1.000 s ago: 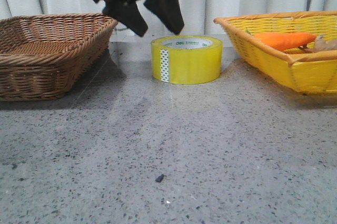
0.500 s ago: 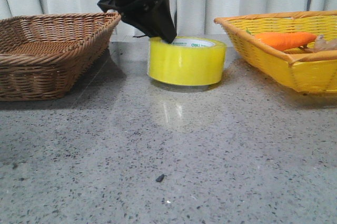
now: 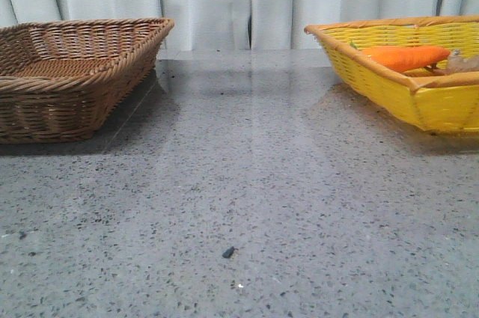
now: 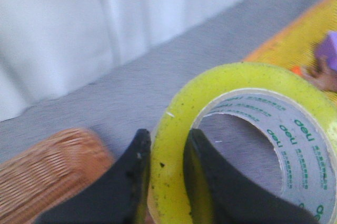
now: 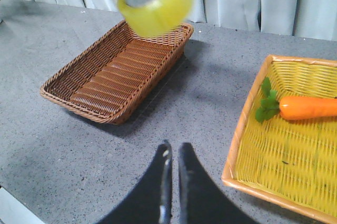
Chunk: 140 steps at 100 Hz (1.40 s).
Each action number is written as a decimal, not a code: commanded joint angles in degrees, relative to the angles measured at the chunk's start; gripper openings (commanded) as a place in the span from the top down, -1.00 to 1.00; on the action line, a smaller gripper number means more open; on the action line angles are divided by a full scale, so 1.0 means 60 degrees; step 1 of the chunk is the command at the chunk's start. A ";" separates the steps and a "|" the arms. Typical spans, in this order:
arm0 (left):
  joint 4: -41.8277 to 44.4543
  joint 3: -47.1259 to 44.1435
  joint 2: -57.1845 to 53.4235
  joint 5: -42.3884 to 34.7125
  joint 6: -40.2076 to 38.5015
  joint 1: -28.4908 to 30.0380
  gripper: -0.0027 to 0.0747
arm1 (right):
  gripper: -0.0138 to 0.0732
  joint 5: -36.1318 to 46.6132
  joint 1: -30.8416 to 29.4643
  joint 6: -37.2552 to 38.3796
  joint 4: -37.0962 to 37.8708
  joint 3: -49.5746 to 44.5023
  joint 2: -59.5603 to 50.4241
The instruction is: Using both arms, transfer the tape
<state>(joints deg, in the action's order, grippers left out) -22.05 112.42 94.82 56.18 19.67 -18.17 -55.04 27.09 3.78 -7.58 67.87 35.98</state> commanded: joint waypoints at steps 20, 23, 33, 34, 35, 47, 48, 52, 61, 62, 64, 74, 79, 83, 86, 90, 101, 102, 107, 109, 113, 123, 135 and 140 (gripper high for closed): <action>0.0137 -0.0593 -0.0839 0.0874 -0.0073 0.2511 0.99 | 0.83 0.1157 -0.0021 -0.0028 0.0050 0.0144 0.0057; 0.0137 -0.0944 -0.0839 0.0871 -0.0073 0.2736 0.99 | 0.83 0.1157 -0.0021 -0.0028 0.0050 0.0119 0.0074; 0.0097 -0.2031 -0.0821 0.0741 -0.0073 0.3167 0.99 | 0.83 0.1092 -0.0021 -0.0028 0.0050 0.0100 0.0074; 0.0101 -0.2106 -0.0821 0.0697 -0.0073 0.3186 0.99 | 0.83 0.1092 -0.0021 -0.0028 0.0050 0.0100 0.0074; 0.0076 -0.2260 -0.0803 0.0668 -0.0073 0.3204 0.99 | 0.83 0.1092 -0.0021 -0.0028 0.0050 0.0100 0.0074; -0.0103 -0.3504 -0.0785 -0.0058 -0.0073 0.3274 0.98 | 0.83 0.1135 -0.0021 -0.0028 0.0085 0.0064 0.0074; -0.0125 -0.3565 -0.0785 -0.0155 -0.0073 0.3274 0.98 | 0.83 0.1135 -0.0021 -0.0028 0.0085 0.0064 0.0074; -0.0225 -0.3897 -0.0785 -0.0382 -0.0073 0.3274 0.98 | 0.83 0.1135 -0.0021 -0.0028 0.0102 0.0064 0.0074; -0.0388 -0.4356 -0.0785 -0.0778 -0.0073 0.3274 0.97 | 0.83 0.1153 -0.0021 -0.0028 0.0156 0.0064 0.0074; -0.0388 -0.4359 -0.0785 -0.0795 -0.0073 0.3274 0.97 | 0.83 0.1153 -0.0021 -0.0028 0.0175 0.0064 0.0074; -0.0388 -0.4380 -0.0785 -0.0795 -0.0073 0.3274 0.94 | 0.83 0.1153 -0.0021 -0.0028 0.0194 0.0064 0.0074; -0.0482 -0.4357 -0.0807 -0.0765 -0.0274 0.3274 0.66 | 0.83 0.1156 -0.0021 -0.0028 0.0210 0.0064 0.0074; -0.0600 -0.4319 -0.0866 -0.0714 -0.0393 0.3274 0.48 | 0.83 0.1171 -0.0021 -0.0028 0.0257 0.0064 0.0074; -0.0732 -0.4299 -0.0938 -0.0692 -0.0396 0.3274 0.38 | 0.83 0.1192 -0.0021 -0.0028 0.0301 0.0064 0.0074; -0.0856 -0.4278 -0.1003 -0.0692 -0.0396 0.3274 0.31 | 0.83 0.1211 -0.0021 -0.0028 0.0344 0.0064 0.0074; -0.1109 -0.4278 -0.1125 -0.0692 -0.0396 0.3274 0.27 | 0.83 0.1210 -0.0021 -0.0028 0.0441 0.0064 0.0074; -0.1262 -0.4278 -0.1613 -0.0668 -0.0302 0.3256 0.25 | 0.83 0.0923 -0.0021 -0.0028 0.0929 0.0048 0.0074; -0.1262 -0.4302 -0.1649 -0.0651 -0.0260 0.3256 0.25 | 0.83 0.0877 -0.0021 -0.0028 0.0953 0.0045 0.0074; -0.1290 -0.4413 -0.1984 -0.0702 0.0048 0.3204 0.25 | 0.83 0.0779 -0.0021 -0.0028 0.1110 -0.0014 0.0050; -0.1325 -0.4507 -0.2165 -0.0757 0.0246 0.3163 0.25 | 0.83 0.0779 -0.0021 -0.0028 0.1157 -0.0065 0.0005; -0.1485 -0.4755 -0.2598 -0.1024 0.0608 0.3064 0.25 | 0.83 0.0824 -0.0021 -0.0028 0.1263 -0.0204 -0.0116; -0.1678 -0.6228 -0.4052 -0.2546 0.0979 0.2688 0.25 | 0.83 0.1580 -0.0021 -0.0046 0.1390 -0.0894 -0.0696; -0.1744 -0.8949 -0.6379 -0.5402 0.1012 0.2033 0.26 | 0.83 0.3232 -0.0021 -0.0046 0.1756 -0.2354 -0.1932; -0.1744 -1.0145 -0.7373 -0.6337 0.1012 0.1728 0.26 | 0.83 0.3950 -0.0021 -0.0046 0.2022 -0.3070 -0.2595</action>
<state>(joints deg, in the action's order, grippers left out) -30.62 59.30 59.51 31.35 25.34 -5.25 -43.15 27.09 3.88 1.48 53.45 25.08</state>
